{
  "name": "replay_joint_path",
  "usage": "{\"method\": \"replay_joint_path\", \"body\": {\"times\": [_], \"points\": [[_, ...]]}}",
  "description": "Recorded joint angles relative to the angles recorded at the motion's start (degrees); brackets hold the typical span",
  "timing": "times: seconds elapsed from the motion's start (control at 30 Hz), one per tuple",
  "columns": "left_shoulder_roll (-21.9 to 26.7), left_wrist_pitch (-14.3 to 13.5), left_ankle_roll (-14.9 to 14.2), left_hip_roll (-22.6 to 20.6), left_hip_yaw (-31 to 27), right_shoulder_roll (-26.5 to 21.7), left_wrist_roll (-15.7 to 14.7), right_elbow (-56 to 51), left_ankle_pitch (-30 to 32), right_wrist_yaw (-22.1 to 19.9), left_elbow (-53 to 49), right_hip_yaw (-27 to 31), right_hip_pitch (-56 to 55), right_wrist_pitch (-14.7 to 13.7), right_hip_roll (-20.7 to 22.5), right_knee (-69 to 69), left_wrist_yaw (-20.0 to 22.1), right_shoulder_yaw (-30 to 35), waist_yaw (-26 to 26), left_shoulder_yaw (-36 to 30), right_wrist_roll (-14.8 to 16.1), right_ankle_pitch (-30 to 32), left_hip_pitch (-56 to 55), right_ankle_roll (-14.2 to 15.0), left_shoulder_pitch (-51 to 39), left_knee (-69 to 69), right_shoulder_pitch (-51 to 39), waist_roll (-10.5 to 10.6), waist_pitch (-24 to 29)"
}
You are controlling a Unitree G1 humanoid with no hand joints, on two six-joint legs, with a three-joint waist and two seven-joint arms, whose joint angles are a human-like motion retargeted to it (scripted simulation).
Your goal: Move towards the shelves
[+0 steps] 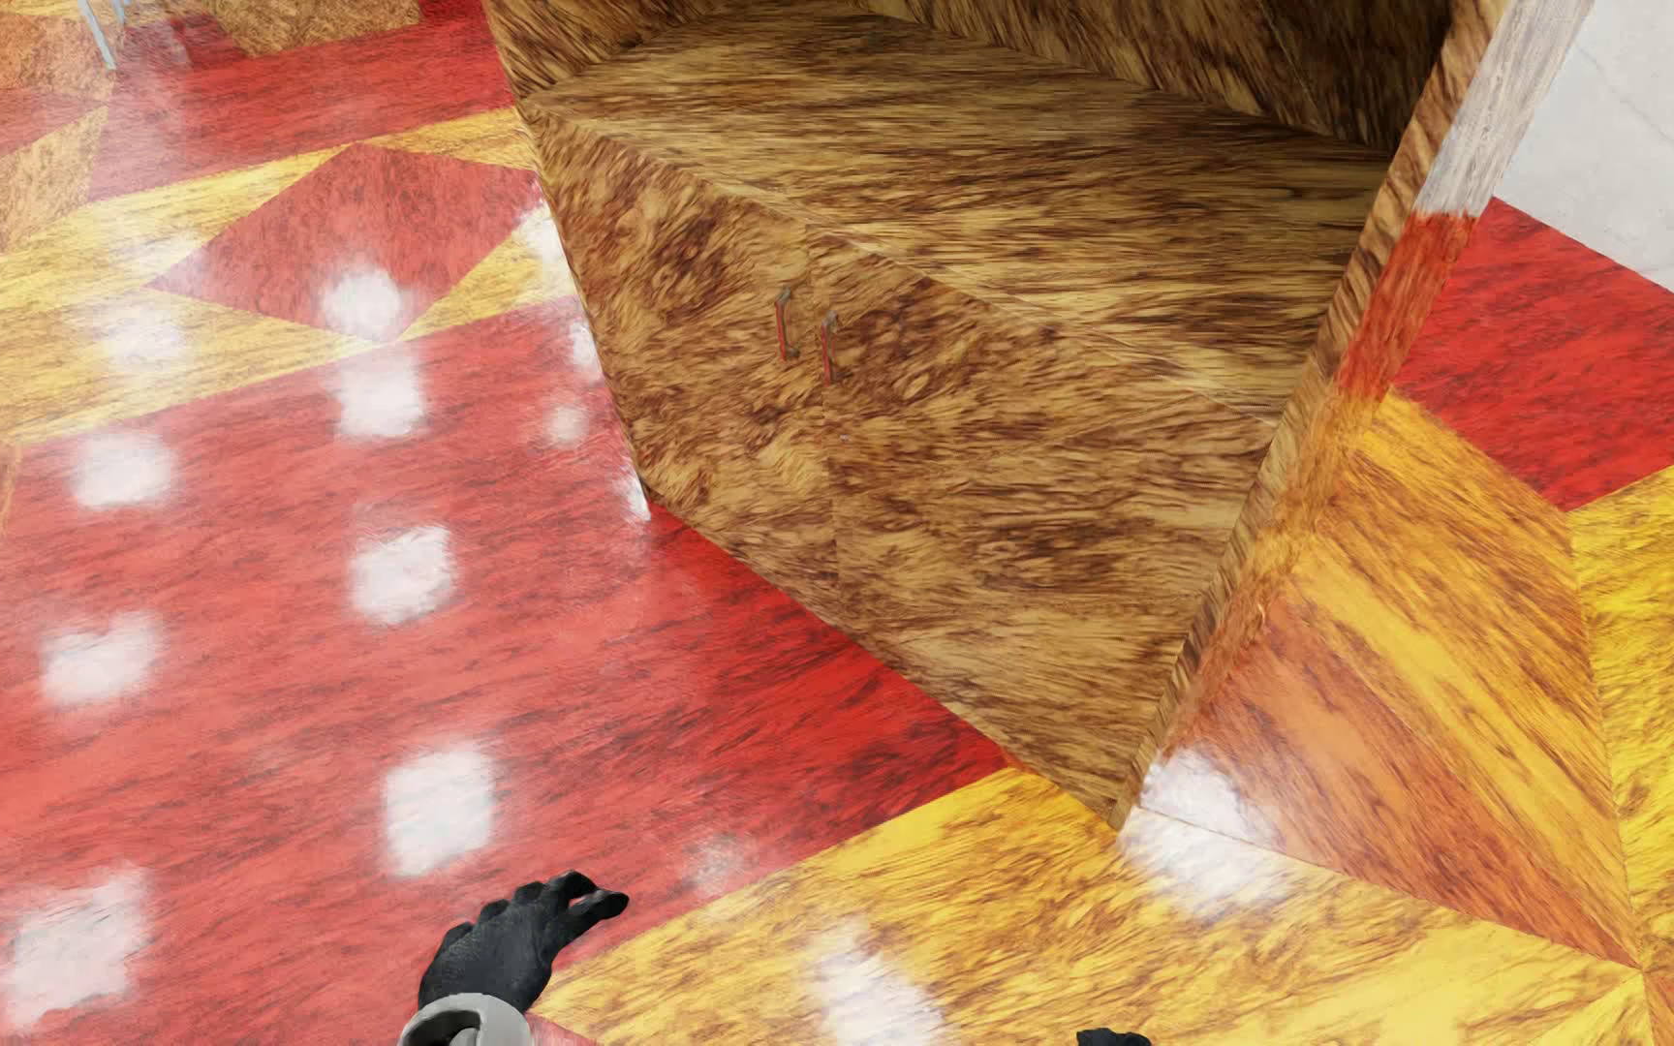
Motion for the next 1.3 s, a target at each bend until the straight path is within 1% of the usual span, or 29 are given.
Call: {"method": "replay_joint_path", "body": {"times": [0.03,0.07,0.17,0.2,0.23,0.27,0.3,0.37,0.43,0.47,0.53,0.57,0.6,0.63,0.67,0.7,0.77,0.8,0.83,0.87,0.93,0.97,1.03,1.07,1.13,1.17,1.2,1.27,1.3], "points": [[-0.4,0.6,-1.1,0.9,-2.1,-0.7,-2.0,1.3,0.1,0.8,4.3,1.7,0.7,0.5,0.7,-0.4,-0.3,0.9,0.2,0.5,-0.4,0.4,-1.9,0.7,0.2,1.9,-0.6,0.3,0.0],[-0.4,1.1,-3.3,1.8,-4.2,-1.0,-3.8,2.5,0.0,1.1,8.7,3.2,1.5,0.9,1.4,-1.2,-0.6,1.3,0.4,0.6,-0.5,0.7,-3.1,1.4,0.4,1.1,-1.1,0.6,-0.1],[-0.2,4.6,-4.7,1.8,-12.9,-0.9,-8.5,4.1,0.6,-0.3,19.9,8.1,3.5,1.2,2.8,-4.4,-1.3,-1.1,0.9,-0.1,0.3,0.6,-3.6,3.6,2.2,-13.2,-1.8,1.2,-0.4],[-0.4,5.9,-5.8,0.2,-18.8,-0.8,-10.3,4.3,1.4,-1.1,23.0,10.1,3.7,0.5,3.3,-5.0,-1.4,-2.5,1.1,0.1,1.0,0.6,-2.9,4.5,3.2,-19.9,-1.3,1.6,-0.5],[-1.4,7.3,-7.7,-3.0,-27.5,-0.7,-12.1,4.7,4.6,-1.7,26.0,12.5,3.7,0.2,3.6,-5.5,-1.0,-3.8,1.5,0.1,1.5,0.7,-1.6,5.6,4.2,-26.3,-1.4,2.0,-0.7],[-2.4,8.3,-9.5,-5.1,-33.6,-0.9,-13.6,5.0,8.0,-2.1,28.5,15.0,3.3,0.1,3.7,-6.0,-1.0,-5.0,1.6,-0.2,1.6,0.9,-0.2,6.8,5.6,-30.2,-1.7,2.5,-0.9],[-3.1,8.7,-11.1,-4.6,-33.0,-1.1,-14.6,5.4,6.7,-2.3,30.3,17.3,2.4,0.2,3.8,-5.6,-1.6,-6.2,1.4,-1.0,1.5,0.9,0.5,8.1,7.2,-30.8,-2.1,3.1,-0.9],[-4.6,8.5,-9.1,-3.3,-25.0,-1.3,-15.0,5.5,2.5,-3.7,32.4,21.9,0.1,1.0,3.4,-5.2,-4.8,-9.3,1.0,-4.1,2.1,1.1,1.9,10.8,9.3,-31.9,-3.1,4.2,-0.9],[-4.6,7.6,-7.0,-4.4,-20.2,-0.9,-14.4,4.4,0.6,-5.8,33.6,25.8,-1.7,1.2,1.9,-5.8,-7.9,-13.5,0.8,-8.0,3.7,2.0,3.0,13.4,8.8,-33.6,-2.9,4.6,-0.7],[-4.1,7.3,-6.1,-5.4,-18.4,-0.5,-13.8,3.7,0.2,-6.4,34.0,27.7,-2.6,1.0,0.9,-6.0,-8.2,-15.1,0.6,-9.8,4.5,2.4,3.1,14.4,7.5,-33.9,-2.4,4.4,-0.5],[-2.3,7.6,-4.3,-8.0,-15.0,0.3,-12.5,2.7,-0.5,-5.9,34.1,30.9,-4.8,0.3,-1.5,-5.9,-6.5,-16.8,0.5,-12.6,4.6,2.8,2.9,15.2,3.8,-33.9,-1.1,3.6,-0.1],[-0.7,7.6,-3.5,-9.2,-13.6,0.3,-12.3,2.2,-0.8,-4.8,33.3,32.2,-6.2,-0.3,-2.5,-5.1,-5.2,-16.8,0.4,-12.8,3.6,3.2,2.6,14.8,1.9,-33.7,-0.2,3.0,0.2],[0.3,7.9,-2.8,-10.1,-12.5,0.7,-12.5,2.0,-1.1,-3.6,31.7,33.1,-7.6,-0.6,-3.2,-3.6,-3.0,-16.3,0.4,-11.8,2.0,3.5,2.3,13.2,0.2,-33.3,0.2,2.4,0.5],[0.9,8.5,-2.2,-10.9,-11.7,0.9,-13.6,2.2,-1.4,-2.2,29.9,30.6,-9.3,-0.6,-4.4,-1.0,0.0,-15.7,0.3,-9.6,0.7,3.8,1.9,10.2,-1.4,-32.8,0.6,1.7,0.8],[1.2,8.8,-1.7,-11.4,-11.1,1.4,-15.7,2.5,-1.5,-0.9,27.9,22.3,-10.7,-0.5,-7.0,2.1,3.3,-15.7,0.4,-6.4,-0.2,4.3,1.6,6.7,-2.8,-32.4,0.9,1.0,1.0],[1.2,8.6,-1.3,-11.9,-11.1,2.4,-18.1,2.4,-1.9,-0.3,26.1,17.5,-11.6,0.6,-7.7,6.3,6.2,-16.1,0.0,-3.1,-0.3,1.8,1.2,5.8,-4.1,-31.5,0.8,0.4,1.1],[2.1,6.8,-0.5,-12.5,-11.3,3.4,-21.4,2.5,-2.2,-0.9,22.2,16.7,-12.5,0.7,-2.8,13.4,9.5,-17.1,-0.6,1.0,0.0,0.2,1.0,15.0,-6.0,-31.0,1.7,-0.4,1.0],[2.8,5.6,-0.2,-12.7,-11.3,3.6,-21.9,2.7,-2.1,-0.6,19.7,14.8,-11.6,0.9,-0.7,13.1,10.1,-16.9,-0.6,2.0,-0.4,1.5,1.2,11.2,-6.3,-31.5,1.9,-0.7,0.8],[3.1,4.5,0.1,-12.8,-11.2,3.5,-22.1,3.0,-1.8,0.1,17.4,8.9,-9.2,1.3,-2.1,9.4,10.5,-16.6,-0.3,2.8,-0.9,0.7,1.5,7.5,-6.4,-32.0,1.9,-1.0,0.4],[3.0,3.6,0.4,-13.1,-11.4,3.4,-22.1,3.5,-1.7,0.9,15.3,5.4,-6.3,1.7,-2.5,4.5,11.0,-16.2,-0.2,3.7,-1.2,-0.6,1.4,5.7,-6.3,-32.0,1.8,-1.3,0.1],[2.4,2.9,0.7,-13.0,-12.3,2.7,-21.1,4.9,-2.7,1.5,12.7,5.0,-2.3,2.2,-1.1,-3.1,11.4,-13.8,-0.1,4.7,-2.4,-1.0,-0.3,6.1,-5.7,-28.5,1.1,-1.5,-0.1],[2.5,2.7,-0.2,-12.6,-13.0,1.9,-19.4,5.2,-2.8,1.8,12.4,4.6,-1.0,2.0,-0.7,-5.5,10.5,-11.7,0.1,4.2,-3.4,-0.8,-2.6,6.7,-5.4,-24.0,0.8,-1.3,0.1],[3.1,2.9,-7.2,-11.1,-15.8,0.0,-13.9,5.1,-3.1,2.2,13.5,3.8,0.1,1.1,-0.2,-6.9,6.6,-8.0,0.4,1.7,-4.3,-0.3,-8.0,7.6,-5.0,-13.6,0.0,-0.8,0.5],[3.0,3.4,-8.2,-9.5,-16.4,-1.0,-11.8,4.8,-2.8,1.8,14.9,4.0,0.4,1.0,0.0,-7.3,4.5,-6.8,0.5,1.0,-4.1,0.0,-9.9,8.0,-4.4,-9.8,-0.6,-0.6,0.6],[1.5,5.1,-3.2,-1.3,-11.4,-2.1,-10.5,3.6,-2.0,0.6,18.9,5.4,1.0,1.2,0.4,-8.7,1.2,-6.5,0.5,1.1,-2.5,1.1,-10.6,8.7,-2.8,-8.8,-1.7,-0.3,0.4],[0.9,6.1,-2.1,2.7,-8.7,-1.7,-10.4,2.7,-0.4,-0.5,20.8,6.4,1.2,1.7,0.6,-9.2,-0.1,-6.9,0.7,1.4,-1.3,1.5,-9.7,9.1,-1.8,-11.5,-2.4,-0.2,0.3],[0.5,6.9,-1.4,5.8,-6.8,-2.0,-10.4,1.4,1.9,-1.3,23.0,7.5,1.5,0.7,0.6,-9.7,-1.0,-8.0,0.9,1.6,0.2,1.9,-8.4,9.6,-1.2,-15.5,-1.8,-0.2,0.2],[0.0,8.1,0.7,7.6,-7.7,-1.5,-10.5,-0.3,6.3,-2.7,27.3,9.5,2.6,-0.9,0.4,-10.8,-2.4,-9.7,1.2,0.5,1.9,2.5,-5.4,10.8,-0.4,-24.8,-1.0,-0.2,0.0],[0.1,8.2,-0.7,7.1,-9.9,-1.4,-10.8,-0.6,9.3,-2.8,29.2,10.3,3.1,-1.4,-0.1,-11.0,-3.3,-10.0,1.3,-0.1,2.3,2.5,-3.8,11.6,0.0,-28.8,-0.6,-0.1,-0.1]]}}
